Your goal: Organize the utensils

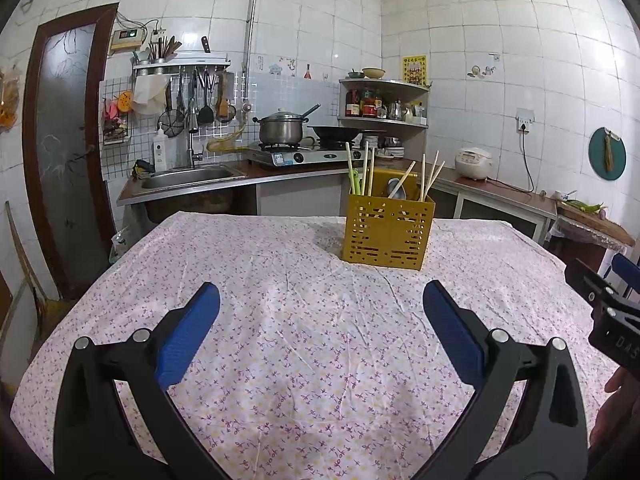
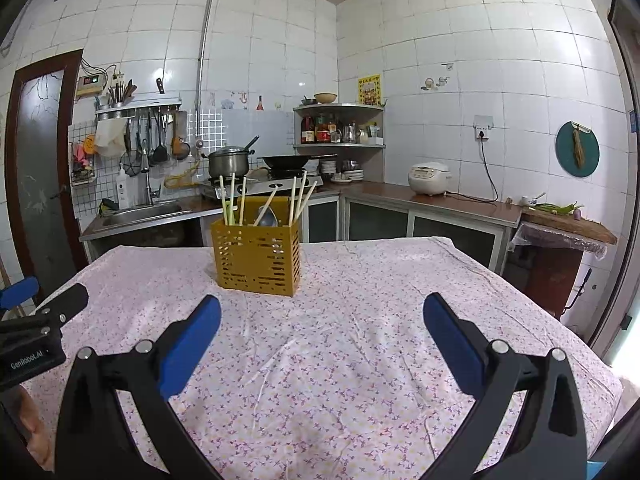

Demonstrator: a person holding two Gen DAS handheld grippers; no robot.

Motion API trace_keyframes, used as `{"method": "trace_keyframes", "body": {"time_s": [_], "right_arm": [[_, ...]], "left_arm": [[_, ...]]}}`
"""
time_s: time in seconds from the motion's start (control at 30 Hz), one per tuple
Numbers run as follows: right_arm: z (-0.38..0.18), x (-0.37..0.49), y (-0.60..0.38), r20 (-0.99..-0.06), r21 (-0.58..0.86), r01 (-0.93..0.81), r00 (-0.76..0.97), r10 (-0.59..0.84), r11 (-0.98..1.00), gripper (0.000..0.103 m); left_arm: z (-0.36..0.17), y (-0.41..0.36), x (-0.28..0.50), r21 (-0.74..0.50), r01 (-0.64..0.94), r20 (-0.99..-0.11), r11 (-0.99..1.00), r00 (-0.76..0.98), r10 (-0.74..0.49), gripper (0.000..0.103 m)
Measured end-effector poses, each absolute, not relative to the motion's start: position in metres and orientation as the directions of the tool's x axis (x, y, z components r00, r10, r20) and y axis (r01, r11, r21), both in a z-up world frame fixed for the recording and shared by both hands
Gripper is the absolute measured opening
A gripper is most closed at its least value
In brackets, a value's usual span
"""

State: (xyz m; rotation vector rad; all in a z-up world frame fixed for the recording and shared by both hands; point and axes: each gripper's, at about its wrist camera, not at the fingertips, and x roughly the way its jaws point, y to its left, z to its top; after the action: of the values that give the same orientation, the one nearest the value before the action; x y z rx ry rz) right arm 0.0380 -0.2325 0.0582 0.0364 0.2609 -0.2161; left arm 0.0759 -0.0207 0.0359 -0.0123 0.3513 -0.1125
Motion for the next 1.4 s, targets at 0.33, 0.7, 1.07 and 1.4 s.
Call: {"method": "trace_keyframes", "body": {"time_s": [0.33,0.7,1.07,1.4], "right_arm": [[0.057,0.04,-0.235,-0.259,0.006,0.211,0.944,-0.202,0.978,0.099],[0.056,0.041,-0.233,-0.259,0.004,0.199,0.947,-0.192,0.98,0.099],[0.055,0.041,-0.233,-0.248,0.017,0.207,0.949,-0.197,0.978,0.099],[0.051,0.041,-0.236,-0.251,0.018,0.212,0.947,-0.201,0.977,0.099]], "left_arm": [[0.034,-0.029,0.075,-0.006,0.108,-0.342,0.994,0.934,-0.104,0.098],[0.035,-0.031,0.072,0.003,0.09,-0.332,0.996,0.94,-0.084,0.098],[0.033,-0.038,0.072,0.046,0.099,-0.324,0.994,0.943,-0.079,0.098],[0.032,-0.043,0.068,0.053,0.11,-0.315,0.993,0.945,-0.088,0.098]]}}
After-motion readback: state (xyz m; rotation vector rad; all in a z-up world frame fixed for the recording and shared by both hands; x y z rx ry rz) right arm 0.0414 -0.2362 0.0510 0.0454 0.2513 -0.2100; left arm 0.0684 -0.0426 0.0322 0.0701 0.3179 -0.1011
